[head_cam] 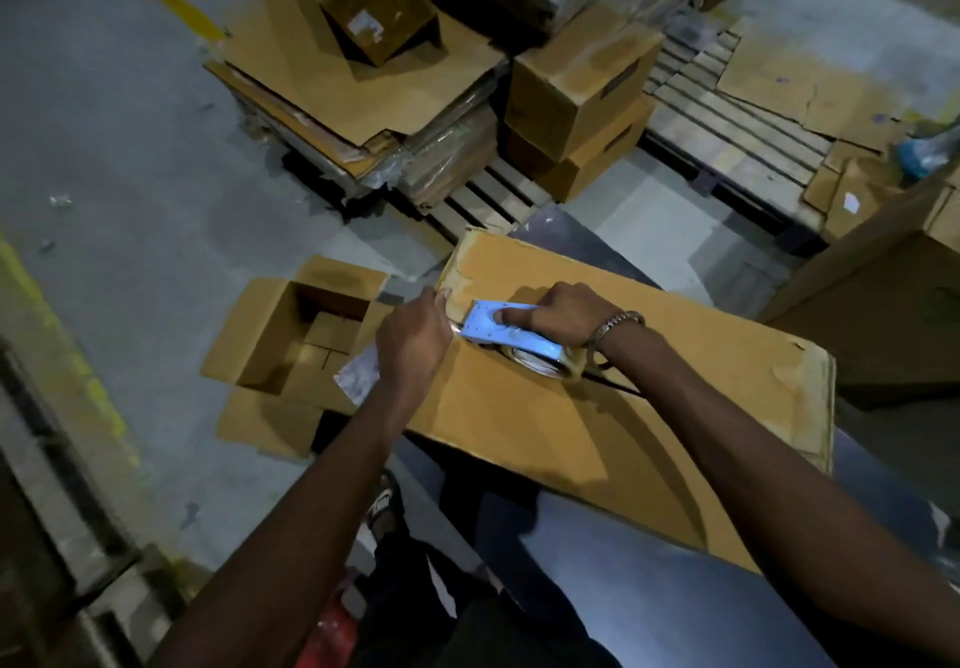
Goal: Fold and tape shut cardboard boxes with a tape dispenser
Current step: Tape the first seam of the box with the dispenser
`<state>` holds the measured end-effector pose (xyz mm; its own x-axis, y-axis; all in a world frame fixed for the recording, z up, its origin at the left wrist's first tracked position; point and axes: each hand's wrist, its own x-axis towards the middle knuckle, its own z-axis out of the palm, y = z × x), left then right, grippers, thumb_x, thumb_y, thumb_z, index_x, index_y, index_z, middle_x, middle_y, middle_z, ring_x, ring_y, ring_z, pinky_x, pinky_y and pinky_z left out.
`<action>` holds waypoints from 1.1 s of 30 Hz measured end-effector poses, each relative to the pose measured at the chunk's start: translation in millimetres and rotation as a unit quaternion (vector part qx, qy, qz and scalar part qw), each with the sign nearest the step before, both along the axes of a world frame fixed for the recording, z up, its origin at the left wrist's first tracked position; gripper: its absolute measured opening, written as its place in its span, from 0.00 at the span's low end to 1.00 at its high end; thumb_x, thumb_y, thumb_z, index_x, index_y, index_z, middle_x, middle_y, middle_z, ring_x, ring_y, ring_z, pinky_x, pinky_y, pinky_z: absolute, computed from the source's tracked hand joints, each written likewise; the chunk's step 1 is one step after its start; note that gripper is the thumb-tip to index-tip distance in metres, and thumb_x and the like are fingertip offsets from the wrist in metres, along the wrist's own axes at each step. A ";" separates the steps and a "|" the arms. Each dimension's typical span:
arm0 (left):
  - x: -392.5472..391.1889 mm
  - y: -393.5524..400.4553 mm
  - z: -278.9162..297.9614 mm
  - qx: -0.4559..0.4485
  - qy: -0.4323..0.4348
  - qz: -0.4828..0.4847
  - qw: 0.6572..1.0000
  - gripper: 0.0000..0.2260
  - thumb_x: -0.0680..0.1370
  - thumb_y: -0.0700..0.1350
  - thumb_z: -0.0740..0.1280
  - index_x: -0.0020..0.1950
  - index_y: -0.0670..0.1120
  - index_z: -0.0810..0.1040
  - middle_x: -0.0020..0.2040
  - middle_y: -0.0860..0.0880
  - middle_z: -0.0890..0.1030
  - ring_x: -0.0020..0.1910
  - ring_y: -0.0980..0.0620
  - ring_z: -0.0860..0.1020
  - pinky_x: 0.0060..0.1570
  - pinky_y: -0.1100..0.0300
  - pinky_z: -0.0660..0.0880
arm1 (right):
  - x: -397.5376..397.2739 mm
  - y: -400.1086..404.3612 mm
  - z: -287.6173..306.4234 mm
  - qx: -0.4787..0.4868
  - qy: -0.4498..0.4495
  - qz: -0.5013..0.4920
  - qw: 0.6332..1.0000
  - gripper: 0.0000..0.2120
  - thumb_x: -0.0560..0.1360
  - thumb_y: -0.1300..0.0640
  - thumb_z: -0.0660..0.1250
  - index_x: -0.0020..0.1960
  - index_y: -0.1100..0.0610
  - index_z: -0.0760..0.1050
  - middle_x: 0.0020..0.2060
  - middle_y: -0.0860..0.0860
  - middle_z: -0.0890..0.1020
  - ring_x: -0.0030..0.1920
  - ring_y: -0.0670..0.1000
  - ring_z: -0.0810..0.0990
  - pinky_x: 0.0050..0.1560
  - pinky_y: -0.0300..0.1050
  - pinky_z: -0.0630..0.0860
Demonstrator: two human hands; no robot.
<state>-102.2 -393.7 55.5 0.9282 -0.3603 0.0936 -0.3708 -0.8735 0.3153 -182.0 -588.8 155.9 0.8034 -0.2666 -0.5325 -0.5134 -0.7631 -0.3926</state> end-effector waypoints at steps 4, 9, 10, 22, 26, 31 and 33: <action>5.3 0.9 -4.1 0.001 0.027 0.001 1.000 0.22 0.89 0.55 0.51 0.58 0.42 0.80 0.48 0.38 0.85 0.48 0.35 0.83 0.41 0.51 0.68 | -40.0 -38.0 3.1 -0.014 0.028 -0.005 0.999 0.31 0.74 0.27 0.66 0.32 0.54 0.69 0.31 0.52 0.75 0.35 0.53 0.74 0.33 0.46 0.64; 5.5 1.9 -2.1 -0.022 0.024 0.008 0.999 0.21 0.89 0.54 0.51 0.58 0.45 0.80 0.48 0.40 0.85 0.47 0.36 0.83 0.41 0.51 0.70 | -90.1 -80.5 6.6 -0.039 0.060 -0.003 0.997 0.35 0.71 0.24 0.64 0.28 0.55 0.65 0.25 0.53 0.71 0.30 0.54 0.71 0.35 0.49 0.64; 4.3 3.5 -2.2 -0.033 0.019 0.009 0.999 0.22 0.89 0.55 0.51 0.58 0.45 0.81 0.47 0.40 0.85 0.46 0.37 0.83 0.40 0.51 0.73 | -92.2 -78.9 5.2 -0.046 0.055 0.007 0.997 0.35 0.71 0.24 0.64 0.28 0.55 0.66 0.25 0.53 0.71 0.31 0.54 0.72 0.36 0.49 0.65; 6.2 5.5 2.6 -0.012 0.122 -0.051 0.991 0.26 0.87 0.61 0.52 0.65 0.39 0.72 0.56 0.33 0.82 0.54 0.31 0.81 0.50 0.45 0.74 | -81.9 -73.1 1.2 -0.049 0.029 0.018 0.998 0.32 0.72 0.26 0.66 0.34 0.56 0.79 0.30 0.52 0.79 0.37 0.54 0.78 0.37 0.47 0.70; 22.3 6.0 1.7 -0.004 0.116 -0.073 0.991 0.25 0.87 0.62 0.50 0.64 0.42 0.70 0.53 0.34 0.82 0.51 0.32 0.81 0.45 0.47 0.71 | -76.4 -71.2 6.2 -0.021 0.018 0.008 1.000 0.32 0.73 0.28 0.68 0.28 0.55 0.72 0.25 0.51 0.72 0.31 0.52 0.71 0.34 0.46 0.66; 65.6 1.9 9.6 0.027 0.124 -0.121 0.985 0.25 0.87 0.63 0.50 0.63 0.43 0.70 0.52 0.34 0.82 0.51 0.32 0.80 0.47 0.44 0.71 | -66.6 -48.7 6.5 0.014 0.044 0.003 0.999 0.31 0.75 0.27 0.65 0.32 0.55 0.69 0.28 0.51 0.70 0.31 0.52 0.70 0.33 0.45 0.64; 73.1 1.6 8.8 0.035 0.119 -0.130 0.984 0.26 0.86 0.65 0.49 0.63 0.44 0.70 0.52 0.35 0.82 0.50 0.33 0.80 0.46 0.45 0.72 | -65.8 -39.5 3.9 0.021 0.065 0.003 0.998 0.29 0.76 0.28 0.65 0.42 0.55 0.75 0.37 0.50 0.74 0.38 0.52 0.73 0.36 0.45 0.66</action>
<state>-29.1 -392.2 64.4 0.7964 -0.5863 -0.1486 -0.5078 -0.7816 0.3621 -247.8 -628.3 159.8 0.7279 -0.2361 -0.6438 -0.5573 -0.7507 -0.3548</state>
